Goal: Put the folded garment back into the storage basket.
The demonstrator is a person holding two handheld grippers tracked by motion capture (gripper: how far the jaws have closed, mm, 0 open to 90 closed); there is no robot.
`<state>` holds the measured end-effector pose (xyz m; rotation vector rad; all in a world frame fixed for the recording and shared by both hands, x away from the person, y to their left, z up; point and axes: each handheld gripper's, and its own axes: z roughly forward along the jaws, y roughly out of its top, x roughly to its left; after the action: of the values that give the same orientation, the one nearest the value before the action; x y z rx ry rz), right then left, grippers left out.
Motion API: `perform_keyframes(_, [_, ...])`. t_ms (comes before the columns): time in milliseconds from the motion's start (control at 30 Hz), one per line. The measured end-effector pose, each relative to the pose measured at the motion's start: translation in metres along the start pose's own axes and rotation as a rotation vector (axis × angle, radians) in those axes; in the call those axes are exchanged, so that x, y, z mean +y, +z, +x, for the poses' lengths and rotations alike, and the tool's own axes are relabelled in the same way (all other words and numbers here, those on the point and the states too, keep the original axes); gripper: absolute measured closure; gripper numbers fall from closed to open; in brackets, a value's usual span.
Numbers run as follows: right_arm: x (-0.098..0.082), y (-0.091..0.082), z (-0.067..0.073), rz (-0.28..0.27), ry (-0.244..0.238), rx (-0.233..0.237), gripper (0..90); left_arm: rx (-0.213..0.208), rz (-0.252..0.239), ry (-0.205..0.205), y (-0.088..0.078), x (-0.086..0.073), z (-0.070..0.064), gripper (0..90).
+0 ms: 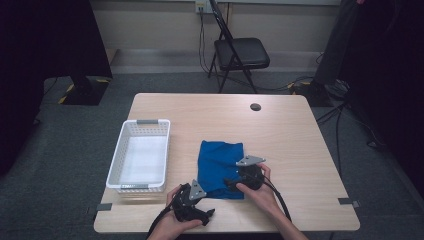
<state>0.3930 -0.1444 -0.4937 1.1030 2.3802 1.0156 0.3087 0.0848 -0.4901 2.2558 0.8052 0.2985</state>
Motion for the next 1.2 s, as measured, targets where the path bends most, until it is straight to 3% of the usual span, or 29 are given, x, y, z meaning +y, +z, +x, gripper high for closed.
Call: perform_keyframes(1200, [0.027, 0.029, 0.009, 0.005, -0.041, 0.043, 8.8, -0.002, -0.003, 0.0, 0.0, 0.0, 0.0, 8.9])
